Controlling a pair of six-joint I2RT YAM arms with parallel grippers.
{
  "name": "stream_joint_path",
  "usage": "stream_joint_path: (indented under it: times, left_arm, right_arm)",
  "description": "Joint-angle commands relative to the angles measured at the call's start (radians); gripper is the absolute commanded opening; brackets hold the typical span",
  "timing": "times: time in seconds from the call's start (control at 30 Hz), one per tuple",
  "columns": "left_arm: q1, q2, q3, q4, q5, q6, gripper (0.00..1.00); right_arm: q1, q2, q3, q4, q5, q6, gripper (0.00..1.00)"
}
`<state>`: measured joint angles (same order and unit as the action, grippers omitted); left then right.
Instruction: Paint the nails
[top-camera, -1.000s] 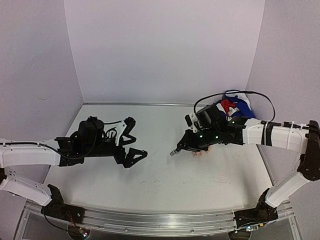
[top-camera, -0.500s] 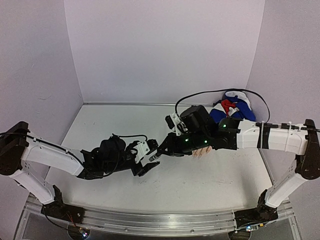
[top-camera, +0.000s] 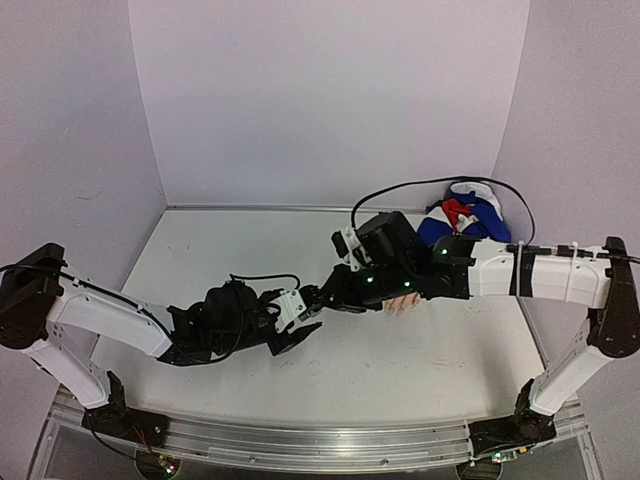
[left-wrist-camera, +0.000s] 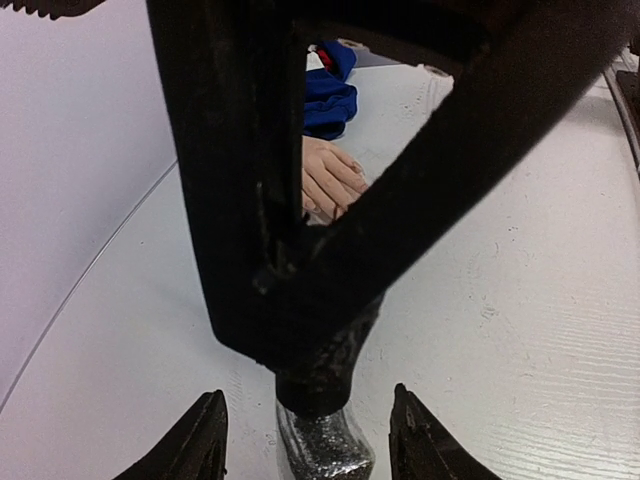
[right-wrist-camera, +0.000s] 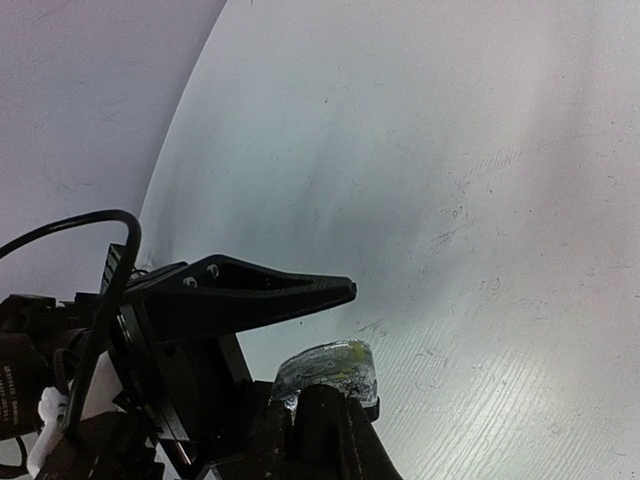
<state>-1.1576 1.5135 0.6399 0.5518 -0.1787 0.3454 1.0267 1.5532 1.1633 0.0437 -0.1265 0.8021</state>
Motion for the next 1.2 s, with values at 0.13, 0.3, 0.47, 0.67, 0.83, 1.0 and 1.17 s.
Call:
stream_joint_path:
  times: [0.13,0.3,0.47,0.67,0.83,1.0,1.17]
  left_arm:
    - [-0.016,-0.02,0.027,0.064,-0.033,0.006,0.46]
    - [-0.016,-0.021,0.026,0.063,-0.042,0.007,0.29]
    - [-0.016,-0.021,0.023,0.062,-0.042,0.004,0.15]
    - [-0.017,-0.044,0.005,0.058,-0.014,-0.031,0.04]
    - [-0.016,-0.119,-0.02,0.011,0.228,-0.074,0.0]
    - [0.041,-0.217,-0.02,-0.038,0.78,-0.216,0.0]
    - [0.103,-0.241,0.025,-0.038,1.029,-0.372,0.0]
  right_arm:
    - [0.008,0.04,0.078,-0.007,0.027,0.009,0.0]
    - [0.013,0.049,0.088,-0.013,0.032,0.009,0.0]
    - [0.015,0.059,0.097,-0.017,0.036,0.005,0.0]
    - [0.014,0.057,0.114,-0.014,0.052,-0.051,0.0]
    - [0.014,0.062,0.149,0.016,-0.07,-0.276,0.0]
    - [0.013,-0.022,0.075,0.136,-0.602,-0.693,0.0]
    - [0.009,-0.037,0.099,0.133,-0.652,-0.73,0.0]
